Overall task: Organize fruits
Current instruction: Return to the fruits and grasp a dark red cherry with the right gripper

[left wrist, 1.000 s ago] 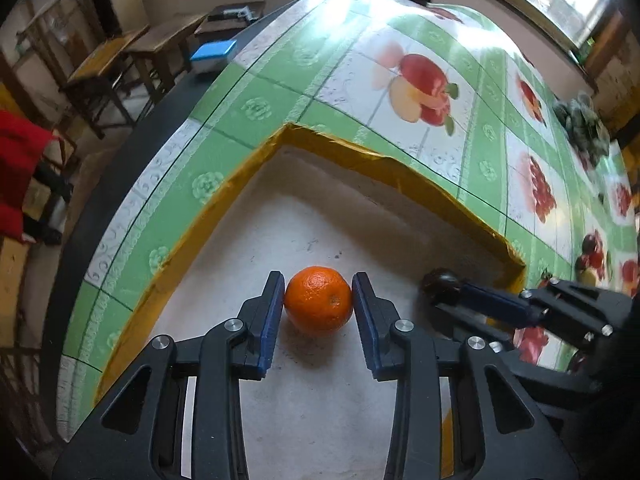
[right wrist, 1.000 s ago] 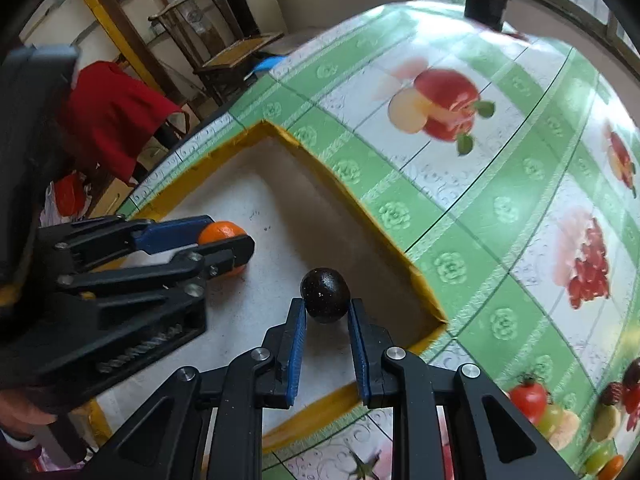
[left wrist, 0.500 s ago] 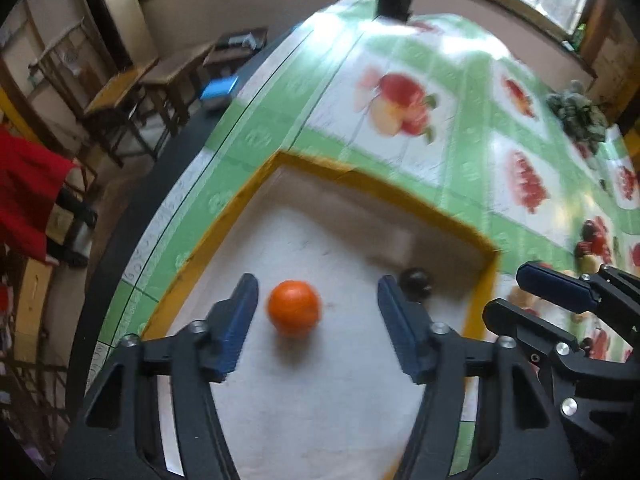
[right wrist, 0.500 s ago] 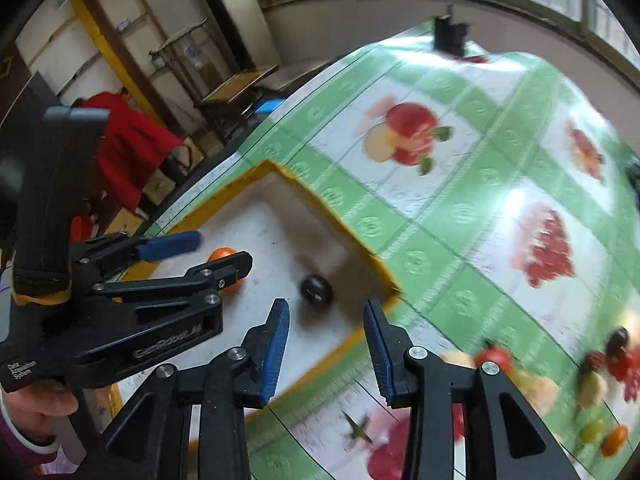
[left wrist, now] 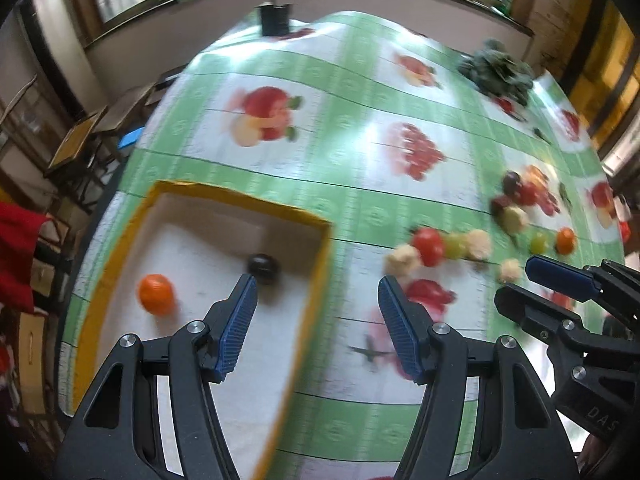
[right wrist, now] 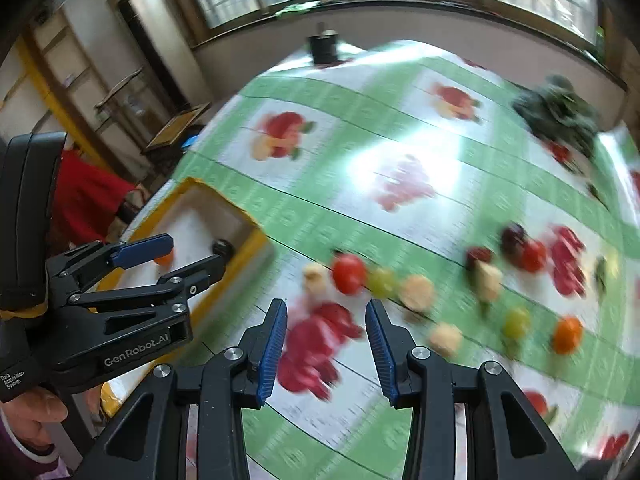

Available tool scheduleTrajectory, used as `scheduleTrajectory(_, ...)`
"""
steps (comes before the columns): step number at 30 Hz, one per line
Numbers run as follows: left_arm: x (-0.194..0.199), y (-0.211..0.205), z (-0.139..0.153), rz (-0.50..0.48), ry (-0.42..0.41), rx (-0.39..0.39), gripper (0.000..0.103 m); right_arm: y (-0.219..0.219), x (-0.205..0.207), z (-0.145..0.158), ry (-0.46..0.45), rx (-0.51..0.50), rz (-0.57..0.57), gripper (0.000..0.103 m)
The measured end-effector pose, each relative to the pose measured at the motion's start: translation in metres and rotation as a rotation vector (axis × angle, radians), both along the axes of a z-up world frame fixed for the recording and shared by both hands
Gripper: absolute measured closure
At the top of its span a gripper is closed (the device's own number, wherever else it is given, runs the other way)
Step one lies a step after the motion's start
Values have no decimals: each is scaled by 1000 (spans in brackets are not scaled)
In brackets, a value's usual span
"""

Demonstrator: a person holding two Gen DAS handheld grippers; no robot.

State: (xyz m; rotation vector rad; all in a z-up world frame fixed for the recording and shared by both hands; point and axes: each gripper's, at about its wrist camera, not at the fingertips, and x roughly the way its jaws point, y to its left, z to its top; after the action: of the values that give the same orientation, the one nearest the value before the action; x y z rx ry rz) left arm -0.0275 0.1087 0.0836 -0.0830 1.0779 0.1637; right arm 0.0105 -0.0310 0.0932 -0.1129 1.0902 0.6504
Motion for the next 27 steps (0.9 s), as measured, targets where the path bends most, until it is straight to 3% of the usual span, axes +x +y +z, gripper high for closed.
scheduleTrajectory(8,3,-52,-5,-105,14,-21,40,-74,-10,-2,12,-39,-112,63)
scheduleTrajectory(14,4,-78,-18,-165,57,-62,40,-120,-19,-19,57,-63,-179,63)
scheduleTrajectory(20,11,-99,-25,-199,70,-104,40,-139,-24,-35,95,-60,-191,63)
scheduleTrajectory(27,20,-96,-25,-170,81,-118,40,-120,-21,-44,88,-10,-110,63)
